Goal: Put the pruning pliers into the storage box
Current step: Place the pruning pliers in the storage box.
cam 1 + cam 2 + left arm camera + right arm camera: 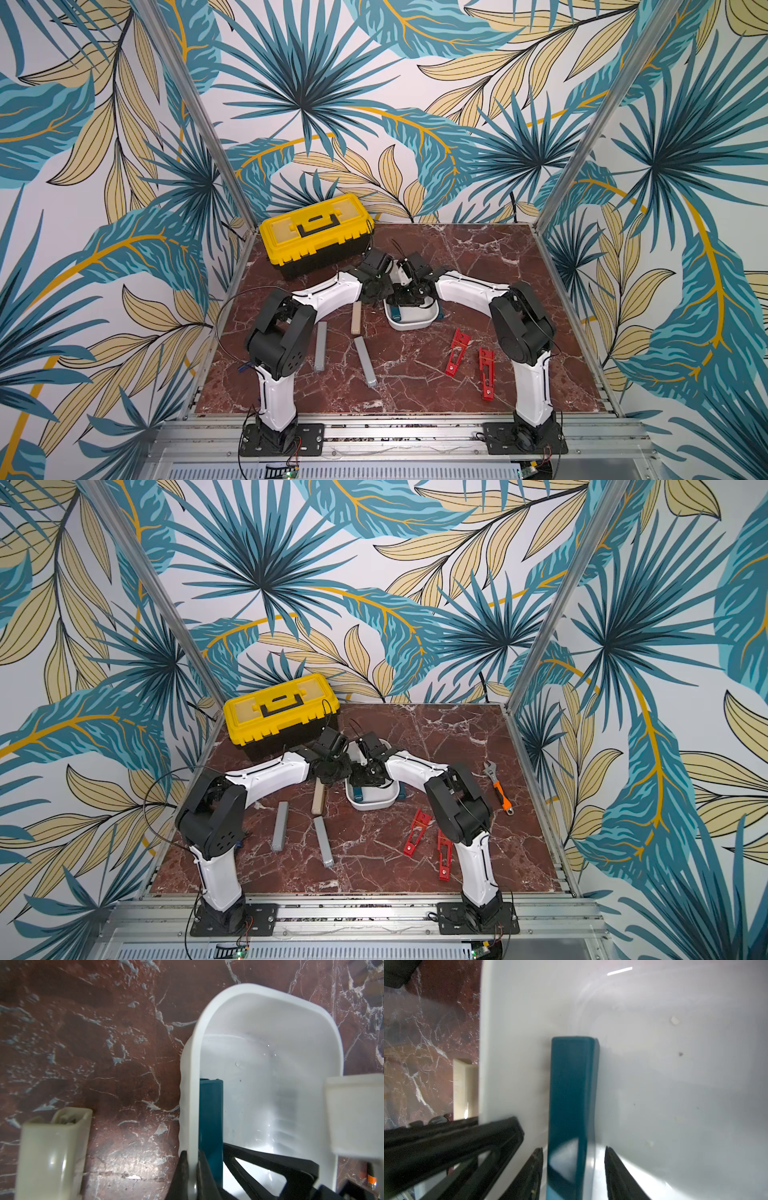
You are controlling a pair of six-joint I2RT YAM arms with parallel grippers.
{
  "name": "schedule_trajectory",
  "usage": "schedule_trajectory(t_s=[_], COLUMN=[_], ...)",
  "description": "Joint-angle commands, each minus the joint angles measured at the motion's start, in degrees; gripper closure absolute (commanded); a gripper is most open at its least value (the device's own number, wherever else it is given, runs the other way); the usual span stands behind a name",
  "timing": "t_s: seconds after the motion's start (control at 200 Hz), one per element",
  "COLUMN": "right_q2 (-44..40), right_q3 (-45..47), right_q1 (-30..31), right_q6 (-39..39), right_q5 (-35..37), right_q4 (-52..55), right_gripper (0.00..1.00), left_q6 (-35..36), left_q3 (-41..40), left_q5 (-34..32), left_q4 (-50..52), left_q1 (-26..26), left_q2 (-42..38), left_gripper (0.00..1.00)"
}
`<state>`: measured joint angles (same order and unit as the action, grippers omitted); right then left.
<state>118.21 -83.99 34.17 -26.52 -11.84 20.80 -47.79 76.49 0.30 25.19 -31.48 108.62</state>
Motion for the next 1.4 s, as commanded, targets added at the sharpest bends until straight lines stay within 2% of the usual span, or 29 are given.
schedule_trajectory(t_s=[0.0, 0.901, 1.397], right_q2=[-3.2, -5.1, -9.7], right_q3=[0.8, 0.5, 2.4], right_q1=[0.7, 0.4, -0.7], right_q6=[1.1, 2.2, 3.7], right_q5=[-1.6, -2.1, 0.8], right_q4=[-2.4, -2.6, -0.2], right_gripper=[0.50, 0.48, 0.46], left_q6=[0.6, 1.0, 1.6], left_q3=[-0.7, -0.5, -0.5], left_q5=[1.1, 0.9, 0.5], left_q4=[-3.0, -2.6, -2.0], left_q1=[-0.2, -0.2, -0.2], left_q2=[-1.7, -1.7, -1.7], left_gripper=[1.00, 1.00, 1.00])
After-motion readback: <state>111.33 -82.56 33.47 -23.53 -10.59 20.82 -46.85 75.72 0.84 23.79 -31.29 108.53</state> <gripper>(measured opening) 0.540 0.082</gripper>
